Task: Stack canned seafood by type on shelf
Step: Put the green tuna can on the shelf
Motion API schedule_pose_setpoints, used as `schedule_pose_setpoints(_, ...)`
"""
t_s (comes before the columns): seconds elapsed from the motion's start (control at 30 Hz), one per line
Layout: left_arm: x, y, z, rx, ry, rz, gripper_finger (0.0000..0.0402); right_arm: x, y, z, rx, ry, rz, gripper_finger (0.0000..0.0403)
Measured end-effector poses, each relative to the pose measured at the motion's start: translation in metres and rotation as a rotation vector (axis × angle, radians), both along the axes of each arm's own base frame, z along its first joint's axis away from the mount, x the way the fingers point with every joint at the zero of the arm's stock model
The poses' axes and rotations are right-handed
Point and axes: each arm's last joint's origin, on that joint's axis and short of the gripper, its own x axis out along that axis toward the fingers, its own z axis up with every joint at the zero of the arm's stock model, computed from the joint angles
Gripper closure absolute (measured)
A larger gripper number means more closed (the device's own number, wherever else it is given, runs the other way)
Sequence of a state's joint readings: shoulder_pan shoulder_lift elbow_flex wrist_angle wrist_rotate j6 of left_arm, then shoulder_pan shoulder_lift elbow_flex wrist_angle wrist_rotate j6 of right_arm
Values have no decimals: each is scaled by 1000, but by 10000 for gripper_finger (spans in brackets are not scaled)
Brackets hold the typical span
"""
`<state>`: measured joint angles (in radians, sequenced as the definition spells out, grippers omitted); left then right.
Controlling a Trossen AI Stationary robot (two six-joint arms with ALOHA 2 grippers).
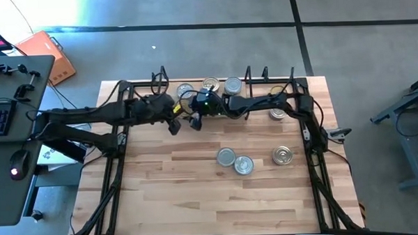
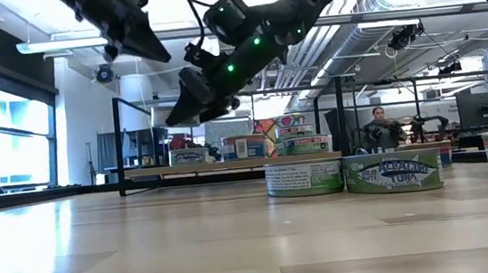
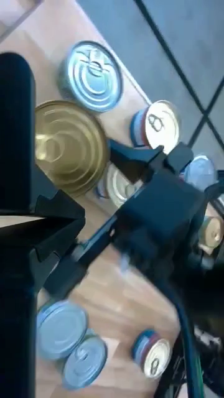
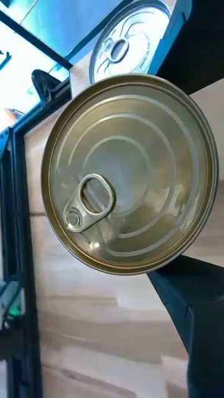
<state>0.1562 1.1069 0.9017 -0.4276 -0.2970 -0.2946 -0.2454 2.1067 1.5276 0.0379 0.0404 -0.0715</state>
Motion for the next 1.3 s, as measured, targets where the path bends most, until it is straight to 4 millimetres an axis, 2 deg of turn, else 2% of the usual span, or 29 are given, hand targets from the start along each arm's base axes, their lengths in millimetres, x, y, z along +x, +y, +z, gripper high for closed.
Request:
schedule_pose_setpoints(0.1,-2,-6,5,-24,56,-13,401,5,-9,-8,29,-8,-3,49)
schedule_pose_setpoints(0.4,-6,-20,-15,-91,173,4,401,14,-25,-30,42,71,-31,49)
schedule_pose_setpoints(0.67,-7,-23,-17,-77,182,37,401,11,-32,-30,39,73,-43,15)
schedule_pose_setpoints(1.03,11,-21,-38,-65,277,56,401,11,-34,-30,15,78,-17,5)
schedule_pose_setpoints(1.3,27,-11,-64,7,394,121,401,11,-33,-31,16,84,1,4)
